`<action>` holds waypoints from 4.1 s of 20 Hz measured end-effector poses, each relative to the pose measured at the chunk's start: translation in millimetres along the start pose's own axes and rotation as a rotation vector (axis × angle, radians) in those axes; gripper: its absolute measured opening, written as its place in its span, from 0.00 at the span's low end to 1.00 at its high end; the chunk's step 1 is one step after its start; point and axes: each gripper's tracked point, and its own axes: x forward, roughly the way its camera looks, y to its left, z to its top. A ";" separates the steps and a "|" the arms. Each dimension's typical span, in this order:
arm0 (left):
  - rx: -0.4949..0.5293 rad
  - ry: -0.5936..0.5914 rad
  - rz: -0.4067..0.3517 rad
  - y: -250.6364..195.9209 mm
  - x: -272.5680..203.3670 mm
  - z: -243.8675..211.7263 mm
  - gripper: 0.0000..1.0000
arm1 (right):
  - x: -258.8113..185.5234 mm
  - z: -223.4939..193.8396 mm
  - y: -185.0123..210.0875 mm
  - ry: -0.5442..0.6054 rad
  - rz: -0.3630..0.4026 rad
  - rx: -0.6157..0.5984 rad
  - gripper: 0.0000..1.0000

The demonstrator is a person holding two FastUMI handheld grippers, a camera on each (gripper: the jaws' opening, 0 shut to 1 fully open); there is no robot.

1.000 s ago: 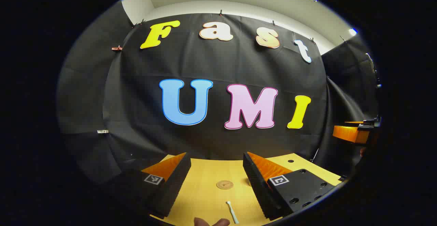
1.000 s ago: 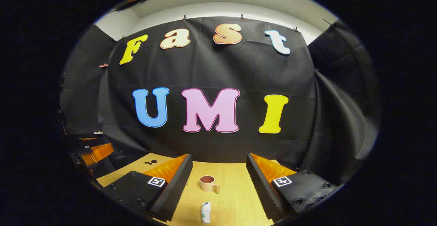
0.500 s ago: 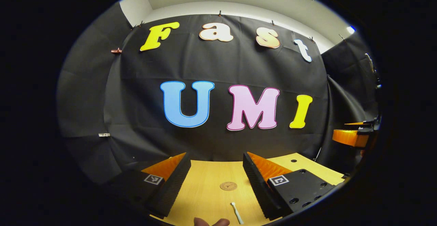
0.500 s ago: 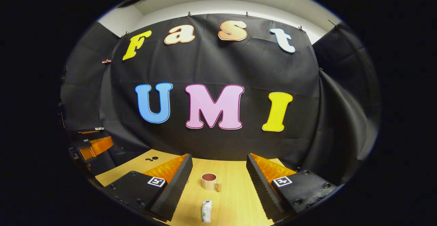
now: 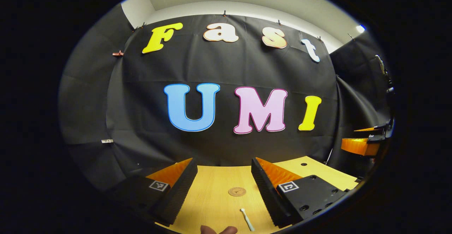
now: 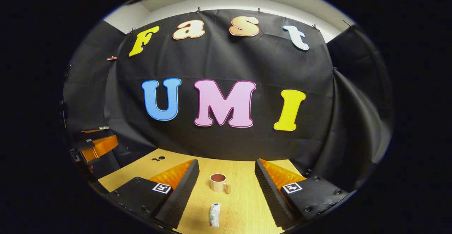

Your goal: Put the toothbrush and toothpaste on the desktop into the cup, then pick up the cup and place it on the coaster on the desktop.

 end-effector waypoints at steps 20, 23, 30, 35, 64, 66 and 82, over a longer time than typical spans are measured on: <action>0.098 0.161 -0.013 -21.2 -44.3 -126.7 0.97 | 80.1 -341.0 59.6 0.757 0.092 -0.203 0.97; 0.070 0.197 0.006 -12.5 -44.1 -145.6 0.96 | 99.4 -365.1 62.0 0.796 0.096 -0.250 0.96; 0.008 0.273 0.098 18.0 -42.2 -176.5 0.94 | 112.8 -385.1 54.1 0.875 0.067 -0.272 0.89; -0.009 0.276 0.155 32.6 -34.7 -185.2 0.96 | 114.1 -395.3 48.2 0.971 0.040 -0.227 0.42; 0.106 0.717 0.040 -80.2 77.0 -360.6 0.96 | 62.5 -326.6 -61.3 0.708 0.170 0.199 0.11; 0.104 0.765 0.070 -77.5 74.9 -376.9 0.97 | 59.4 -330.3 -68.9 0.711 0.169 0.213 0.11; 0.040 0.855 0.072 -86.5 70.0 -402.7 0.46 | 67.4 -347.2 -76.6 0.735 0.180 0.327 0.11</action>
